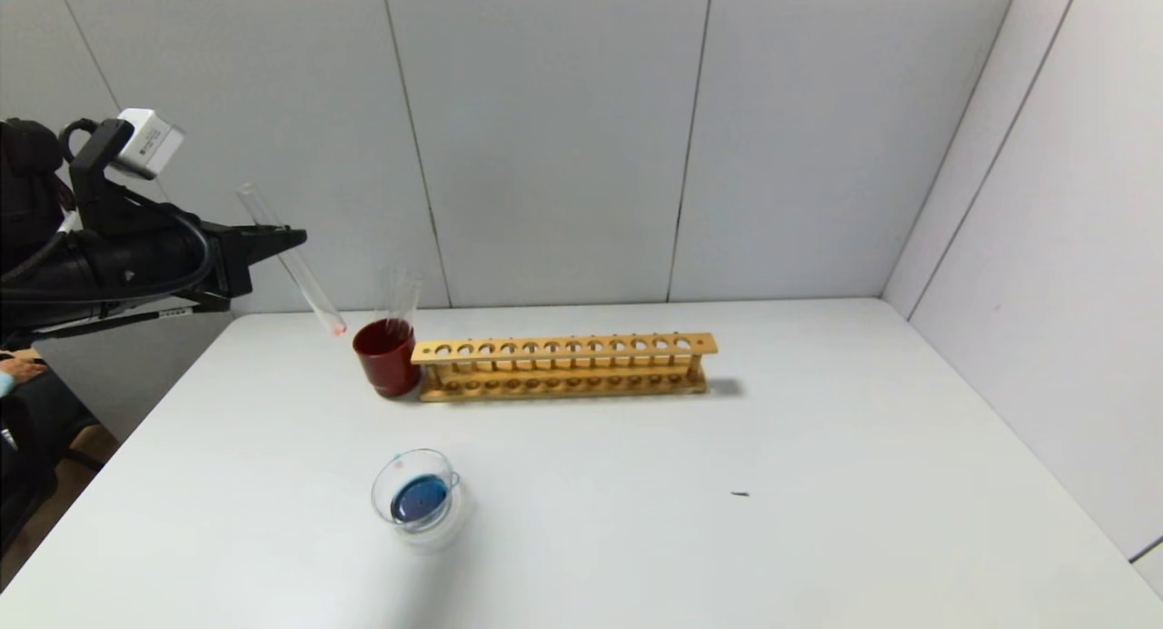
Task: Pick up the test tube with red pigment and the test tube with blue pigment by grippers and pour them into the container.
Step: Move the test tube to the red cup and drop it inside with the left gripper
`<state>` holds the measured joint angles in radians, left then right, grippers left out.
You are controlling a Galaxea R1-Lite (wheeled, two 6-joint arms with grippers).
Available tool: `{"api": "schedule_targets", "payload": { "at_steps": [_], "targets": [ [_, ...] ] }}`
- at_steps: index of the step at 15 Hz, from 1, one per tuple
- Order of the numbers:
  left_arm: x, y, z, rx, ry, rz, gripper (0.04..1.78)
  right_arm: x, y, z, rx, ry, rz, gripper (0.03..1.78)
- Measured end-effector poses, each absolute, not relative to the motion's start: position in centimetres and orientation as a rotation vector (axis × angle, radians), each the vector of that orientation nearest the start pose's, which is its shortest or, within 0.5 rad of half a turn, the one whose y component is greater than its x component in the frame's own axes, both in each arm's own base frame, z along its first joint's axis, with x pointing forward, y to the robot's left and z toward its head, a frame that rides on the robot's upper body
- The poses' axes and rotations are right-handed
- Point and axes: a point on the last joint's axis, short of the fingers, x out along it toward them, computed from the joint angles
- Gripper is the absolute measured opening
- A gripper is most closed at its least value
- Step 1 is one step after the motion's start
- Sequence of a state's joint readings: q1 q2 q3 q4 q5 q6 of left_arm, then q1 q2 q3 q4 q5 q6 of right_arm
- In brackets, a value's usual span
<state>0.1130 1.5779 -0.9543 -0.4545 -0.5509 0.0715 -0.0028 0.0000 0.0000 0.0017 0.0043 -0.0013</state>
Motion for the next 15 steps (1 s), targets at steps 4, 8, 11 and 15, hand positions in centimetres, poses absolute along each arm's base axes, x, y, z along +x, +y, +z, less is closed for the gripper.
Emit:
{"api": "schedule_targets", "payload": {
  "at_steps": [4, 8, 11, 15],
  "targets": [
    [30.7, 2.7, 24.1, -0.048, 0.16, -0.429, 0.31, -2.3, 0.0, 7.5, -0.002, 0.002, 0.001, 1.75],
    [33.8, 3.5, 23.1, -0.063, 0.156, -0.413, 0.31, -2.3, 0.0, 7.5, -0.001, 0.002, 0.001, 1.75],
    [35.9, 4.0, 21.4, -0.076, 0.165, -0.405, 0.31, -2.3, 0.0, 7.5, -0.001, 0.002, 0.001, 1.75],
    [38.2, 4.7, 19.0, -0.097, 0.176, -0.398, 0.31, -2.3, 0.0, 7.5, -0.002, 0.002, 0.001, 1.75]
  ]
}}
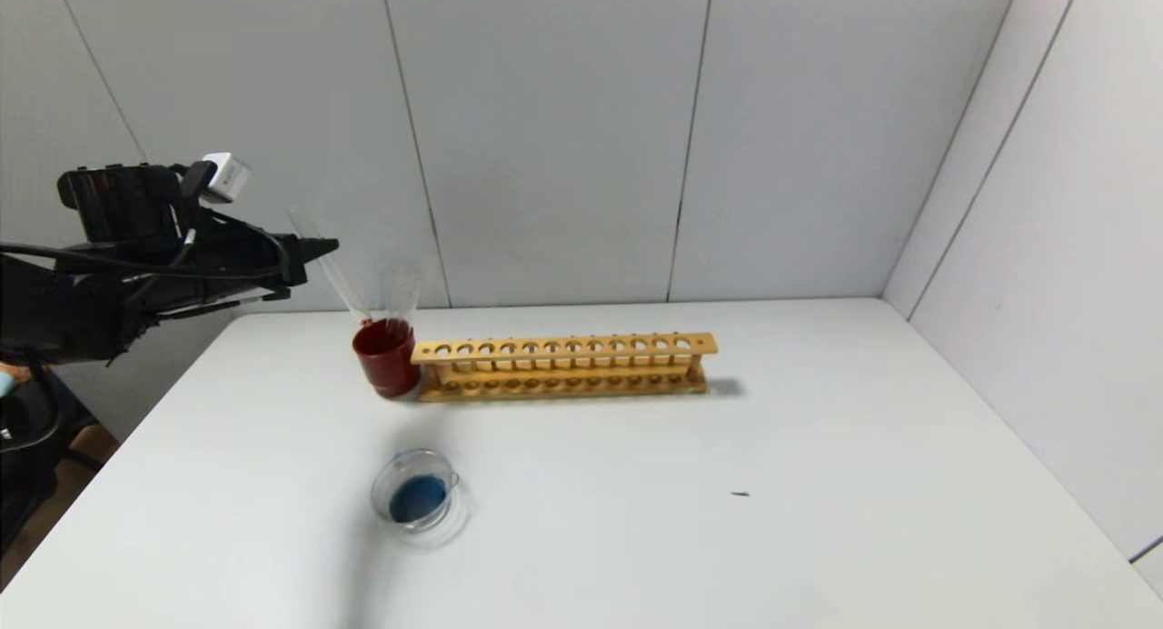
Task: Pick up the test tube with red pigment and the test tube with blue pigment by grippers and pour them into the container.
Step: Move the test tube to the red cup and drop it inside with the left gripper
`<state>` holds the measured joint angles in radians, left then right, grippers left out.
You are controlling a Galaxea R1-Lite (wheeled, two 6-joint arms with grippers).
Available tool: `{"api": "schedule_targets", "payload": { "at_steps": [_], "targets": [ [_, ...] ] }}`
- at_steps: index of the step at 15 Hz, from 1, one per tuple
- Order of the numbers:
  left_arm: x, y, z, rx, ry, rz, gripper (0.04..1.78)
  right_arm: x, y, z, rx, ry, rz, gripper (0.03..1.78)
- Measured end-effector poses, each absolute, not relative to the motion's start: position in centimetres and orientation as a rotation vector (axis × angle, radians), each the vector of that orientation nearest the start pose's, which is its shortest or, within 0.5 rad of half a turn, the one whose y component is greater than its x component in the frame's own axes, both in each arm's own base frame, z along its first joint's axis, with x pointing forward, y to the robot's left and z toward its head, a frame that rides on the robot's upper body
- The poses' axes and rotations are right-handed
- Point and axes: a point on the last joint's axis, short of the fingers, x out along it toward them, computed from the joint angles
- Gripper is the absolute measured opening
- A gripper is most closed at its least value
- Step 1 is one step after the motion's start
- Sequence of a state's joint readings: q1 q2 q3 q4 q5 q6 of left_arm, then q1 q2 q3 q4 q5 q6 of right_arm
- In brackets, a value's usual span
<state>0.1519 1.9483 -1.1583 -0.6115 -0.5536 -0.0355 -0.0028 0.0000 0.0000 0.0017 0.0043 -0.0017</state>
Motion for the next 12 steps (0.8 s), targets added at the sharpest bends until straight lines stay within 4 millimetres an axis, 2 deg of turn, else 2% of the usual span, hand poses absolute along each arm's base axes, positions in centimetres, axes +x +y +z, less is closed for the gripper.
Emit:
{"api": "schedule_targets", "payload": {
  "at_steps": [6, 12],
  "targets": [
    [40.1, 5.0, 15.9, -0.106, 0.217, -0.392, 0.31, -2.3, 0.0, 7.5, -0.002, 0.002, 0.001, 1.75],
    [40.9, 4.3, 14.5, -0.109, 0.246, -0.411, 0.31, -2.3, 0.0, 7.5, -0.001, 0.002, 0.001, 1.75]
  ]
}}
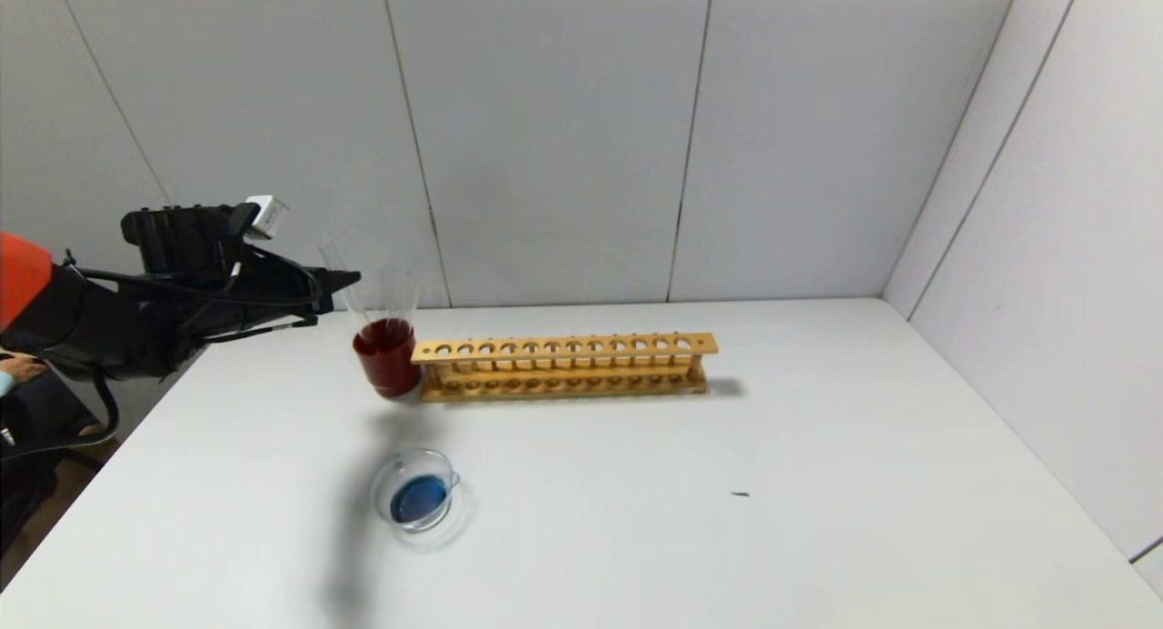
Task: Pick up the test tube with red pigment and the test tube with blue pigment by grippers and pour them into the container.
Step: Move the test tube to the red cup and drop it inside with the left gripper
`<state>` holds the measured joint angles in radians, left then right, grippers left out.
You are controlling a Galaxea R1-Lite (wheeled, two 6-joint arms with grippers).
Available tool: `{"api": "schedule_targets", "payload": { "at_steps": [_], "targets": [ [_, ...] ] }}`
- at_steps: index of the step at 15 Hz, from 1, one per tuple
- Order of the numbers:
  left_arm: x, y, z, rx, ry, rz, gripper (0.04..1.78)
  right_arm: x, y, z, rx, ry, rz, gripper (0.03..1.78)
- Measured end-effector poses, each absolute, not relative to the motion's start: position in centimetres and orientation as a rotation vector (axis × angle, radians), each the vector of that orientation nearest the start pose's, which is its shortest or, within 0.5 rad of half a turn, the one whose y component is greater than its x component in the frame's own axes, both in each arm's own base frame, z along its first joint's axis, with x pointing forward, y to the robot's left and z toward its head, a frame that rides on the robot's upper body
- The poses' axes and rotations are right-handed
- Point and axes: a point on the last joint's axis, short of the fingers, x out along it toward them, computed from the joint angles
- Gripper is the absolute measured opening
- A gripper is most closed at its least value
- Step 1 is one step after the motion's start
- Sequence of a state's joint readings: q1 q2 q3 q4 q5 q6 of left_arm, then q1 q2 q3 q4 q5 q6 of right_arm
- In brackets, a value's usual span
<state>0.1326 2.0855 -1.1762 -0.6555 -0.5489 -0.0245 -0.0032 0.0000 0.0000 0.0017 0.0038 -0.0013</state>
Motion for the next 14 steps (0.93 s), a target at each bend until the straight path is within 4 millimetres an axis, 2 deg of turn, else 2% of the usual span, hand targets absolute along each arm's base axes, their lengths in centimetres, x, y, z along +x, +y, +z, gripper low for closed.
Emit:
{"api": "schedule_targets", "payload": {
  "at_steps": [8, 14],
  "targets": [
    [41.7, 3.6, 12.8, -0.108, 0.231, -0.429, 0.31, -2.3, 0.0, 7.5, -0.002, 0.002, 0.001, 1.75],
    [41.7, 3.4, 12.5, -0.111, 0.242, -0.44, 0.31, -2.3, 0.0, 7.5, -0.002, 0.002, 0.001, 1.75]
  ]
}}
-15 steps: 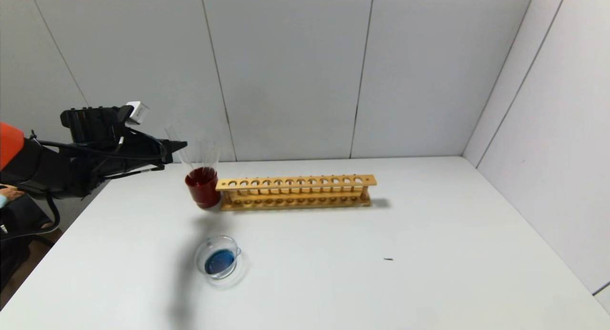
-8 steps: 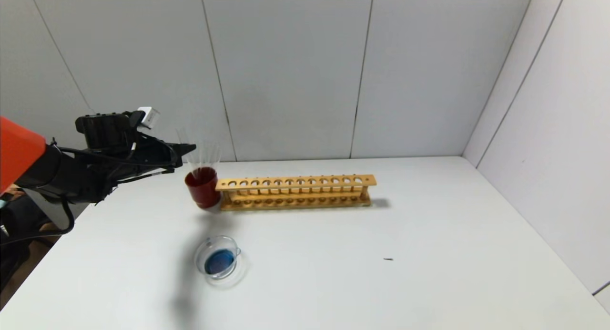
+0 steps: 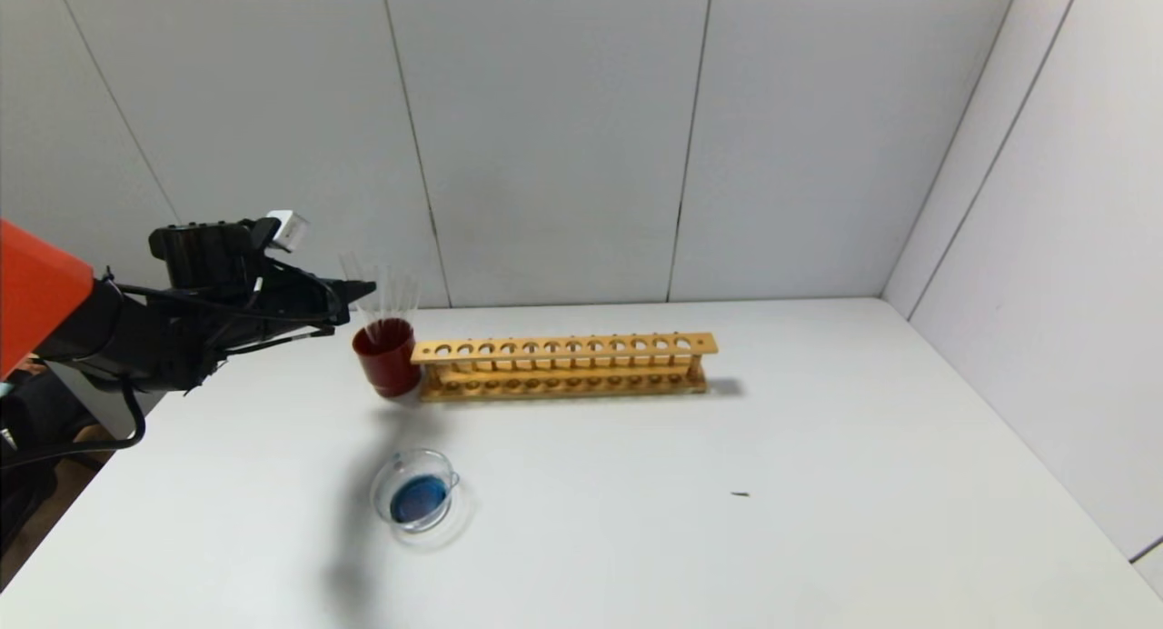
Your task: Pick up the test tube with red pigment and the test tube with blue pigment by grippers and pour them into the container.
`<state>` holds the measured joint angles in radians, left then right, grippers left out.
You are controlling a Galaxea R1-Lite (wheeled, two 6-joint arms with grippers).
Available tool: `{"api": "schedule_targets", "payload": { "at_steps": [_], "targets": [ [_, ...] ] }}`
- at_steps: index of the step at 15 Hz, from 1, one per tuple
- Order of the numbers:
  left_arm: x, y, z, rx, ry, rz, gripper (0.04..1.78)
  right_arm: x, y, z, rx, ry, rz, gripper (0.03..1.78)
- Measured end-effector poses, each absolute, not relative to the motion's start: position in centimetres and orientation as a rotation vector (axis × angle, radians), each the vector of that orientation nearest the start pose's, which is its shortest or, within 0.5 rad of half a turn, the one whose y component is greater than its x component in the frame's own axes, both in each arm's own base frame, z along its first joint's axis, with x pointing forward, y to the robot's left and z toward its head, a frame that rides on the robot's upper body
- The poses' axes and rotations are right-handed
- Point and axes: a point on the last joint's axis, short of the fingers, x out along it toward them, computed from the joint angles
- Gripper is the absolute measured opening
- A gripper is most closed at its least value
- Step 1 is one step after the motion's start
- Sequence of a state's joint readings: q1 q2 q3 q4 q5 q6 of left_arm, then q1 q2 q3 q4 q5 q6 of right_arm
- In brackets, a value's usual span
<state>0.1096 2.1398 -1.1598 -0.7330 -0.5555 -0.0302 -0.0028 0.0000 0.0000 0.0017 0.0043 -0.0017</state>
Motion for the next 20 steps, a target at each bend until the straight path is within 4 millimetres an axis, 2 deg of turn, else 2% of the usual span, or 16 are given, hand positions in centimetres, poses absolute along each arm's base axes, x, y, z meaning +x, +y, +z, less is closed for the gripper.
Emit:
{"api": "schedule_targets", "payload": {
  "at_steps": [3, 6, 8, 12, 15, 17, 20],
  "targets": [
    [41.6, 3.3, 12.5, -0.113, 0.247, -0.442, 0.32, -2.3, 0.0, 7.5, -0.002, 0.002, 0.001, 1.75],
    [41.6, 3.1, 12.6, -0.113, 0.246, -0.448, 0.49, -2.3, 0.0, 7.5, -0.001, 0.002, 0.001, 1.75],
    [41.5, 2.9, 12.7, -0.111, 0.245, -0.451, 0.75, -2.3, 0.0, 7.5, -0.001, 0.002, 0.001, 1.75],
    [41.1, 2.6, 13.3, -0.106, 0.234, -0.459, 1.41, -2.3, 0.0, 7.5, -0.002, 0.002, 0.001, 1.75],
    [40.3, 2.5, 15.2, -0.096, 0.204, -0.459, 1.69, -2.3, 0.0, 7.5, -0.001, 0.002, 0.001, 1.75],
    [39.2, 2.4, 17.2, -0.091, 0.189, -0.461, 1.75, -2.3, 0.0, 7.5, -0.002, 0.002, 0.001, 1.75],
    [37.6, 2.6, 19.6, -0.082, 0.165, -0.447, 1.75, -2.3, 0.0, 7.5, -0.001, 0.002, 0.001, 1.75]
  ]
}}
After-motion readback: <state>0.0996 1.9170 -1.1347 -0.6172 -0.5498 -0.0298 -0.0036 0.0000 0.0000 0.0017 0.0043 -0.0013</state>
